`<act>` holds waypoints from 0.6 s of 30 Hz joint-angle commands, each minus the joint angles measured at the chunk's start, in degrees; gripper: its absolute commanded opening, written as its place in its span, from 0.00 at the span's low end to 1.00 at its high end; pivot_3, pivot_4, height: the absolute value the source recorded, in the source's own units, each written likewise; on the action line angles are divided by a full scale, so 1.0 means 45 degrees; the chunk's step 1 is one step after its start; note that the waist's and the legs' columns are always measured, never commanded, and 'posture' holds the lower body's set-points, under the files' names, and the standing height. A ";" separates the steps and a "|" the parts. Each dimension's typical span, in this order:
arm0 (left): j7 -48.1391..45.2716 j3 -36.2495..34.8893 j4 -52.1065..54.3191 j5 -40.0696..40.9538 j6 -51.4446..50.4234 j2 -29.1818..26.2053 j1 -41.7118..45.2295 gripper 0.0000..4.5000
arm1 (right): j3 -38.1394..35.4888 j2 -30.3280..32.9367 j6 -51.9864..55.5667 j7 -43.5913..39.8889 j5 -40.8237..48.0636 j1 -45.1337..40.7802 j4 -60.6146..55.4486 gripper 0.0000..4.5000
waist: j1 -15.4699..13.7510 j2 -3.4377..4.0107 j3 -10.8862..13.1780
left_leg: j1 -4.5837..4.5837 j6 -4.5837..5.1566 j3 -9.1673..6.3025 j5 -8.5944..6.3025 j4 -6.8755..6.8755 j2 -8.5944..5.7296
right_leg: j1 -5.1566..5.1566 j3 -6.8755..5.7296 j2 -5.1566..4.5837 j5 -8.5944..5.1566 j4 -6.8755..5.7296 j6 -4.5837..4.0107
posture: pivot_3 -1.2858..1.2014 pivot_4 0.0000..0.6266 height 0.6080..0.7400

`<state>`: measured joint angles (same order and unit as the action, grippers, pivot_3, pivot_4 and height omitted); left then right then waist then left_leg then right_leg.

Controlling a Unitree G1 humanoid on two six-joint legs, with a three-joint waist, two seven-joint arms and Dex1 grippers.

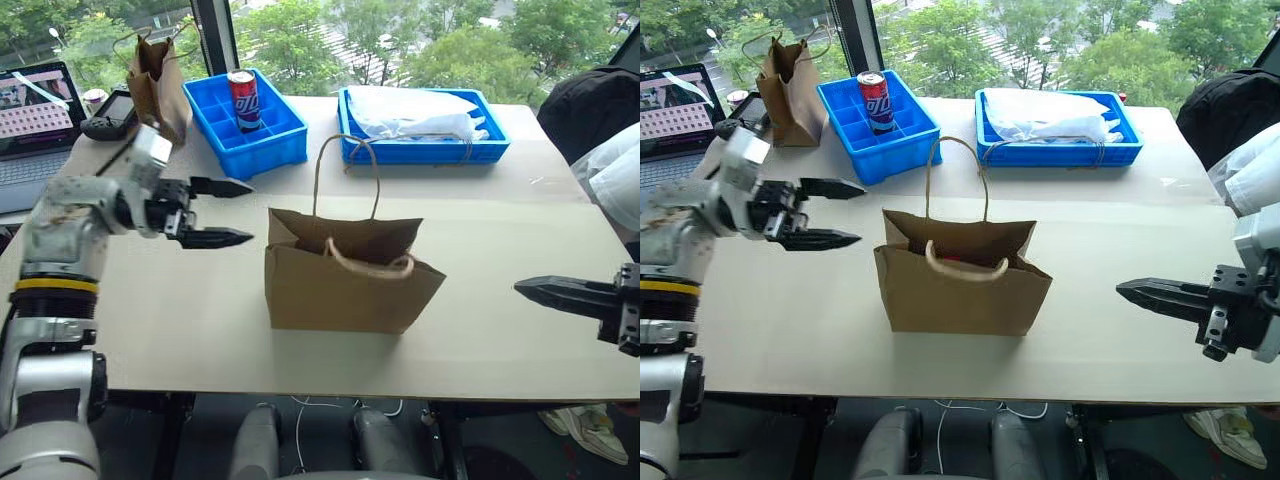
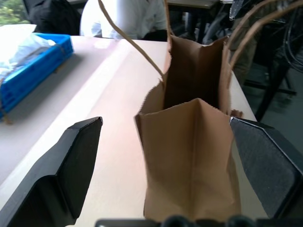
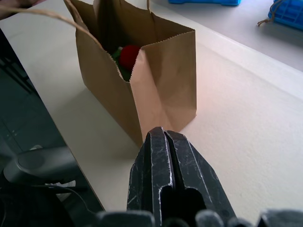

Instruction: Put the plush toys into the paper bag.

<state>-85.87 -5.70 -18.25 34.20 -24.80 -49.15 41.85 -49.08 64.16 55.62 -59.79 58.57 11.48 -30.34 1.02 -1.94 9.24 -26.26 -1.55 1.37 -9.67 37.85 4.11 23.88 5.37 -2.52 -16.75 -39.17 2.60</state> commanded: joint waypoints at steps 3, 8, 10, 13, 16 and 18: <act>0.1873 -0.1950 0.1536 0.0050 -0.1425 -0.1123 -0.3143 1.00 | -0.0016 -0.0353 -0.0287 0.0695 -0.0372 -0.0371 0.0110 0.10 | 0.0050 0.0001 0.0000 | 0.0006 0.0000 0.0002 0.0000 -0.0001 0.0006 | 0.0005 -0.0001 0.0002 -0.0001 -0.0005 -0.0001 | 0.52 0.24 0.62; 0.4034 -0.2928 0.2834 -0.0622 -0.1060 -0.0552 -0.6265 1.00 | 0.0240 -0.1576 -0.1064 0.1427 -0.1135 -0.0083 -0.0262 0.46 | -0.0044 -0.0001 0.0000 | 0.0006 -0.0002 0.0009 -0.0001 -0.0002 0.0013 | 0.0001 -0.0001 -0.0003 0.0000 0.0001 -0.0003 | 0.52 0.24 0.62; 0.4887 -0.3078 0.3193 -0.1066 -0.0300 -0.0087 -0.6884 1.00 | 0.0444 -0.2102 -0.1373 0.1783 -0.1387 -0.0025 -0.0464 0.60 | -0.0102 -0.0005 0.0000 | -0.0005 -0.0002 0.0012 0.0000 -0.0001 0.0012 | 0.0015 -0.0003 -0.0004 0.0000 0.0001 -0.0004 | 0.52 0.24 0.62; 0.5536 -0.3128 0.3909 -0.1040 0.0127 0.0642 -0.7418 1.00 | 0.0728 -0.2831 -0.1603 0.2363 -0.1461 0.0167 -0.1005 0.84 | -0.0137 -0.0004 -0.0001 | -0.0003 -0.0002 0.0012 0.0000 0.0000 0.0012 | 0.0009 -0.0006 -0.0006 0.0001 0.0004 -0.0004 | 0.52 0.24 0.62; 0.6128 -0.2953 0.4620 -0.0952 0.0157 0.1233 -0.7476 1.00 | 0.0884 -0.3388 -0.1695 0.2897 -0.1412 0.0270 -0.1442 1.00 | -0.0114 -0.0004 -0.0001 | -0.0002 -0.0002 0.0021 0.0000 0.0000 0.0011 | 0.0011 0.0001 -0.0006 0.0001 0.0002 -0.0005 | 0.52 0.24 0.62; 0.6457 -0.2889 0.5010 -0.0860 0.0077 0.1518 -0.7438 1.00 | 0.0977 -0.3615 -0.1743 0.3198 -0.1390 0.0285 -0.1630 1.00 | -0.0077 -0.0004 -0.0001 | -0.0001 -0.0002 0.0021 0.0000 0.0000 0.0013 | 0.0010 0.0002 -0.0004 0.0002 0.0000 -0.0006 | 0.52 0.24 0.62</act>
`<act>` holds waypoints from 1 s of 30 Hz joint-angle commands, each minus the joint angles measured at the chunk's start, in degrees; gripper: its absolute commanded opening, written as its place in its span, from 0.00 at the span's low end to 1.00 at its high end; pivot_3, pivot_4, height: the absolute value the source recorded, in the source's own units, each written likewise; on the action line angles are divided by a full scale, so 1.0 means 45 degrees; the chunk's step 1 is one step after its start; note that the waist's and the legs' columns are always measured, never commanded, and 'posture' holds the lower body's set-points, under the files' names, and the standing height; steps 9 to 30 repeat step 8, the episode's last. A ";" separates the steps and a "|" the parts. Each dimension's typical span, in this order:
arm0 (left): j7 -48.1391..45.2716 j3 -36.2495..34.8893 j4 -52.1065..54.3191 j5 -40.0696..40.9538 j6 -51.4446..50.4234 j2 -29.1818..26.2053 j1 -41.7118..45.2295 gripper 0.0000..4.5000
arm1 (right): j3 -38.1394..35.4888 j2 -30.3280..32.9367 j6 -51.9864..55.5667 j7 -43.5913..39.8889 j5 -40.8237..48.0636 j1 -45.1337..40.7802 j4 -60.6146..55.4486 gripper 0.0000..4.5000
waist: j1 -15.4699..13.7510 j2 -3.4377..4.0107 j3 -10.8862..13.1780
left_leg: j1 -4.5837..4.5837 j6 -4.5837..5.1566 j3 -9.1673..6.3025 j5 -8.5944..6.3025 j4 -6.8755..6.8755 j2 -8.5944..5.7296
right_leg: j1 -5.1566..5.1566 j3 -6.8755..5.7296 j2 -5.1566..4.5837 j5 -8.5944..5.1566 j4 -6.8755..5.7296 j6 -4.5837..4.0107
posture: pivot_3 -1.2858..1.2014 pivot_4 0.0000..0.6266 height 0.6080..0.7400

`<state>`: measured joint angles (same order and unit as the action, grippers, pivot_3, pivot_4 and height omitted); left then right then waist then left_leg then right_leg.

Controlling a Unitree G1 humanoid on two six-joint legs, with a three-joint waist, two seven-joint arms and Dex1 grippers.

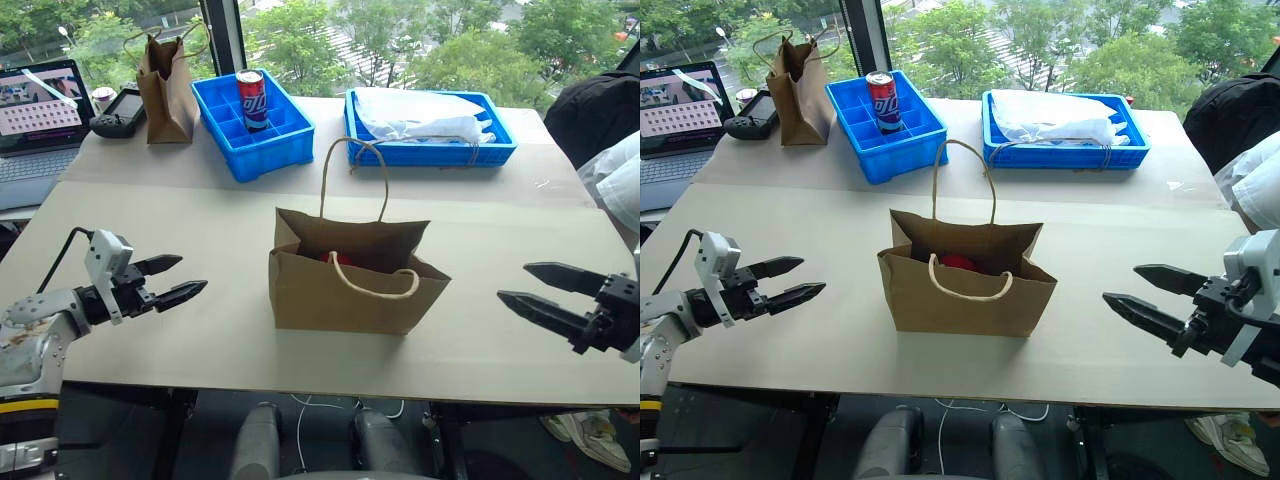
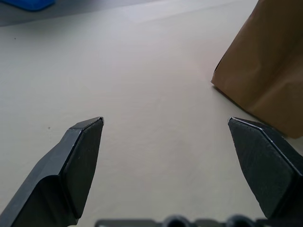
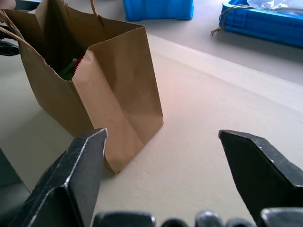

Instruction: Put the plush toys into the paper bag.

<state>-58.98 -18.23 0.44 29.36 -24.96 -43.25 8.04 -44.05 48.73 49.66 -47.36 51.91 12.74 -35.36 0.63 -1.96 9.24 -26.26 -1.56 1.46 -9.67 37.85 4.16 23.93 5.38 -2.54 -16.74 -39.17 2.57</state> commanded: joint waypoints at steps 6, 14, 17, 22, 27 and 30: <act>0.1151 0.0002 0.1222 0.0309 -0.0007 0.0781 0.0376 1.00 | 0.0207 -0.0447 -0.0884 0.0734 -0.0311 0.0149 -0.0493 1.00 | 0.0043 0.0002 -0.0001 | 0.0012 0.0001 -0.0001 0.0000 0.0000 0.0000 | -0.0004 0.0001 0.0005 0.0000 -0.0007 0.0000 | 0.52 0.24 0.62; 0.1060 0.0276 0.1268 0.0188 -0.0037 0.0718 0.0411 1.00 | 0.0407 -0.0486 -0.1080 0.0770 -0.0556 0.0189 -0.0413 1.00 | 0.0046 0.0002 -0.0001 | 0.0013 0.0001 -0.0001 0.0000 0.0000 0.0000 | -0.0005 0.0002 0.0005 0.0000 -0.0007 0.0000 | 0.52 0.24 0.62; 0.1060 0.0276 0.1268 0.0188 -0.0037 0.0718 0.0411 1.00 | 0.0407 -0.0486 -0.1080 0.0770 -0.0556 0.0189 -0.0413 1.00 | 0.0046 0.0002 -0.0001 | 0.0013 0.0001 -0.0001 0.0000 0.0000 0.0000 | -0.0005 0.0002 0.0005 0.0000 -0.0007 0.0000 | 0.52 0.24 0.62; 0.1060 0.0276 0.1268 0.0188 -0.0037 0.0718 0.0411 1.00 | 0.0407 -0.0486 -0.1080 0.0770 -0.0556 0.0189 -0.0413 1.00 | 0.0046 0.0002 -0.0001 | 0.0013 0.0001 -0.0001 0.0000 0.0000 0.0000 | -0.0005 0.0002 0.0005 0.0000 -0.0007 0.0000 | 0.52 0.24 0.62; 0.1060 0.0276 0.1268 0.0188 -0.0037 0.0718 0.0411 1.00 | 0.0407 -0.0486 -0.1080 0.0770 -0.0556 0.0189 -0.0413 1.00 | 0.0046 0.0002 -0.0001 | 0.0013 0.0001 -0.0001 0.0000 0.0000 0.0000 | -0.0005 0.0002 0.0005 0.0000 -0.0007 0.0000 | 0.52 0.24 0.62; 0.1060 0.0276 0.1268 0.0188 -0.0037 0.0718 0.0411 1.00 | 0.0407 -0.0486 -0.1080 0.0770 -0.0556 0.0189 -0.0413 1.00 | 0.0046 0.0002 -0.0001 | 0.0013 0.0001 -0.0001 0.0000 0.0000 0.0000 | -0.0005 0.0002 0.0005 0.0000 -0.0007 0.0000 | 0.52 0.24 0.62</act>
